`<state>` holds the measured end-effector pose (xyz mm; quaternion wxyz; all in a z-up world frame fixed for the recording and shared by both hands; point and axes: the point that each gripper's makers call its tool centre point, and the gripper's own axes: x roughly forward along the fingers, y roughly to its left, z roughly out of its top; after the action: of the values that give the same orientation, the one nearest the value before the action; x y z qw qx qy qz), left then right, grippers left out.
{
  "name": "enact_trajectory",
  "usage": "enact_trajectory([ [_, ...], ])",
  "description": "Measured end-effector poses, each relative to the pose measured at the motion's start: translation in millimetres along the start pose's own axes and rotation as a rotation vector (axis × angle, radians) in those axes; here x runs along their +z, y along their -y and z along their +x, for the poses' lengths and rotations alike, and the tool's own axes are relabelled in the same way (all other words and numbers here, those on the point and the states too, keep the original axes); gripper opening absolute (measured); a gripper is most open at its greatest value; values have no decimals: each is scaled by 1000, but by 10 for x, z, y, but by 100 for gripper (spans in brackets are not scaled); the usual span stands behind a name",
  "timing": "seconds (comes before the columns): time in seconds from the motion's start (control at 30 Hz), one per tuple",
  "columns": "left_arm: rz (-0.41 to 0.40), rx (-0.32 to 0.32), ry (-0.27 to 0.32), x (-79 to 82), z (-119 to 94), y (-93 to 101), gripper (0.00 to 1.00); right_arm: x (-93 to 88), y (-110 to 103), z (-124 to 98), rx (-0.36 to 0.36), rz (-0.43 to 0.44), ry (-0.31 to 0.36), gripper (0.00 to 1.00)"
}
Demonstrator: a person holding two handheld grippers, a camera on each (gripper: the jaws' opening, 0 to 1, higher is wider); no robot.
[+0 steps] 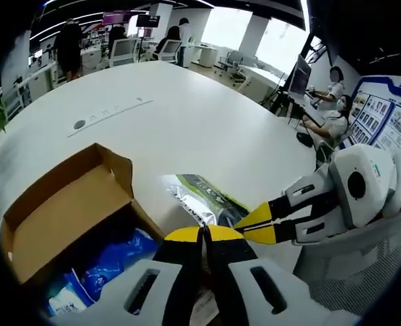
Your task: Operate the shoe box by opening the lid, removing the specified soft item, and placing it in the target area until the item is outside and the box remains undamaged.
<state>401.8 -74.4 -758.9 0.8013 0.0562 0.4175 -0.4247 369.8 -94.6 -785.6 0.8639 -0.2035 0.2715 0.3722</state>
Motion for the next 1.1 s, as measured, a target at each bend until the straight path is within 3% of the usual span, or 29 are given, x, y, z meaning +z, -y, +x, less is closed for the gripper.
enact_trajectory([
  [0.3, 38, 29, 28, 65, -56, -82, 3, 8, 64, 11, -7, 0, 9, 0],
  [0.7, -1, 31, 92, 119, -366, -227, 10, -97, 76, 51, 11, -29, -16, 0],
  [1.1, -40, 69, 162, 57, -683, -378, 11, -273, 32, 143, 46, -99, -64, 0],
])
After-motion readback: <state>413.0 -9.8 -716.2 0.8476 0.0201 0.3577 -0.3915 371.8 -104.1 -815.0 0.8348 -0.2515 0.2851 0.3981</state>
